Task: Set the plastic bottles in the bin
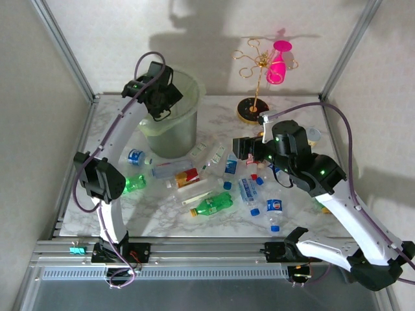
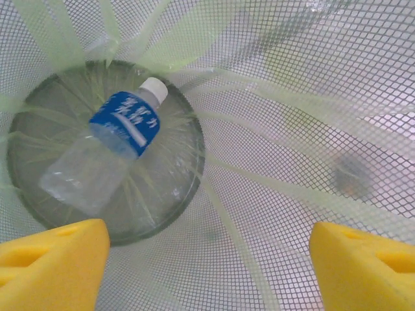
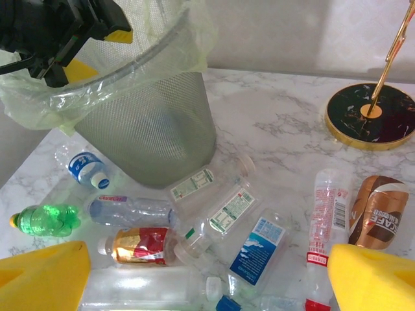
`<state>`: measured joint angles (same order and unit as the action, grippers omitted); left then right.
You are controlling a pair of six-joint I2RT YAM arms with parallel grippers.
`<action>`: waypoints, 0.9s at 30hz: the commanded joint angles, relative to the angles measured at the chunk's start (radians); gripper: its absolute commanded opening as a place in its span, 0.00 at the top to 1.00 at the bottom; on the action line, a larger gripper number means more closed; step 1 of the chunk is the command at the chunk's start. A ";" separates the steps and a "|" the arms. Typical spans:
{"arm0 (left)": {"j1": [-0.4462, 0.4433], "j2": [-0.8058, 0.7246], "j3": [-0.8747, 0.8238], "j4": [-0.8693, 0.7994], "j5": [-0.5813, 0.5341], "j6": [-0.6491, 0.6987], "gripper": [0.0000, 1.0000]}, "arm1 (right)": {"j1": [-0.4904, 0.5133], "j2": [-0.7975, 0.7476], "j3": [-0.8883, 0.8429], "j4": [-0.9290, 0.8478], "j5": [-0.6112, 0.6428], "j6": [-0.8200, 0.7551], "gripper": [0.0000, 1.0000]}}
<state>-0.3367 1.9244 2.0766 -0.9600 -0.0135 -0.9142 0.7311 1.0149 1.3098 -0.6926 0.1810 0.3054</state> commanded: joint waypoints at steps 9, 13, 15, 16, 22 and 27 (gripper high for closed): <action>-0.013 -0.412 -0.198 0.130 -0.134 0.077 0.28 | 0.006 -0.065 -0.012 -0.044 0.049 0.004 0.08; -0.002 -0.589 -0.322 0.106 -0.259 0.020 0.28 | 0.006 -0.064 -0.008 -0.081 0.005 -0.010 0.08; 0.001 -0.677 -0.416 0.093 -0.280 -0.043 0.27 | 0.006 -0.053 -0.003 -0.094 -0.042 -0.019 0.08; 0.003 -0.724 -0.469 0.086 -0.287 -0.081 0.27 | 0.006 -0.052 -0.006 -0.096 -0.057 -0.019 0.08; 0.062 -0.878 -0.693 -0.049 -0.316 -0.274 0.24 | 0.006 -0.048 -0.023 -0.098 -0.098 -0.002 0.08; 0.140 -0.865 -0.900 -0.117 -0.163 -0.438 0.23 | 0.007 -0.038 -0.040 -0.081 -0.096 0.020 0.09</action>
<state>-0.2211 1.0378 1.2709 -0.9775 -0.2577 -1.2102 0.7311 0.9691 1.2839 -0.7761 0.1005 0.3073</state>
